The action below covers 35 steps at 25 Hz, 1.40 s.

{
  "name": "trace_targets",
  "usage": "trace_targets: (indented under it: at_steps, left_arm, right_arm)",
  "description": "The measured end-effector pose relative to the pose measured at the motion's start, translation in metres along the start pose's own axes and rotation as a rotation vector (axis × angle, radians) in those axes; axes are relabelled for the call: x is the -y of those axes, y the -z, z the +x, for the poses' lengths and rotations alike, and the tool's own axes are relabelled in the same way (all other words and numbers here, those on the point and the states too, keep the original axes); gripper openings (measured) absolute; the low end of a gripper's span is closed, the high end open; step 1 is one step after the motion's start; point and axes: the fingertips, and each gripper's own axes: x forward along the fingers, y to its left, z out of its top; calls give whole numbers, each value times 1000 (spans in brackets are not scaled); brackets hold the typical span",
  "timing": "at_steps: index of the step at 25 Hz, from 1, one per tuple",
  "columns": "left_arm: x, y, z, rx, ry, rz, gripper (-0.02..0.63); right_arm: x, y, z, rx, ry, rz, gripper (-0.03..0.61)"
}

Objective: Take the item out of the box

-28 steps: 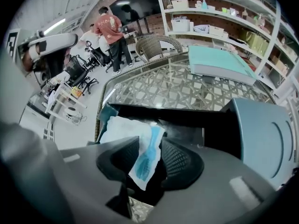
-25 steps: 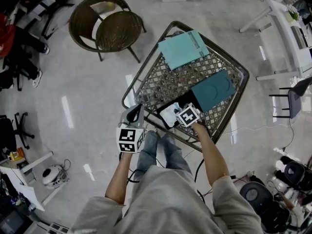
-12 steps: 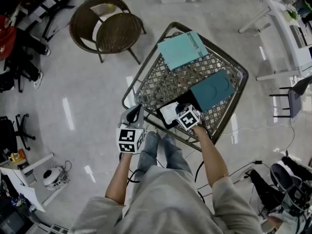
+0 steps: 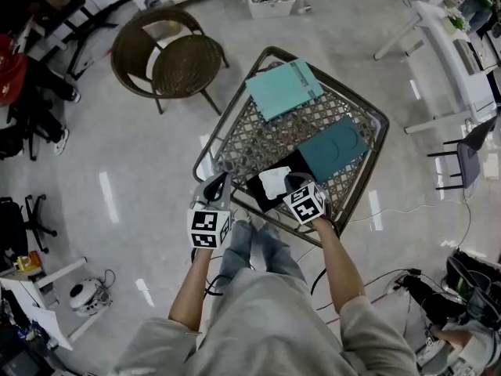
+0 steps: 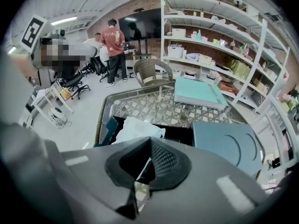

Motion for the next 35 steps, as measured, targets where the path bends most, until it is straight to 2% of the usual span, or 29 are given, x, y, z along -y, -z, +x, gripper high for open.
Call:
trace_targets:
  at_steps: [19,25,35]
  left_arm:
    - [24,-52,-8,68,37,70,6]
    - [34,-90,-7,131,47,100,6]
    - [50,-163,-15,256,68,158,6]
  right_arm:
    - [26,-32,-119,327,276,123,0]
    - [45,-66,-167,456,361,131,0]
    - [72,-139,-252,651,494,60,0]
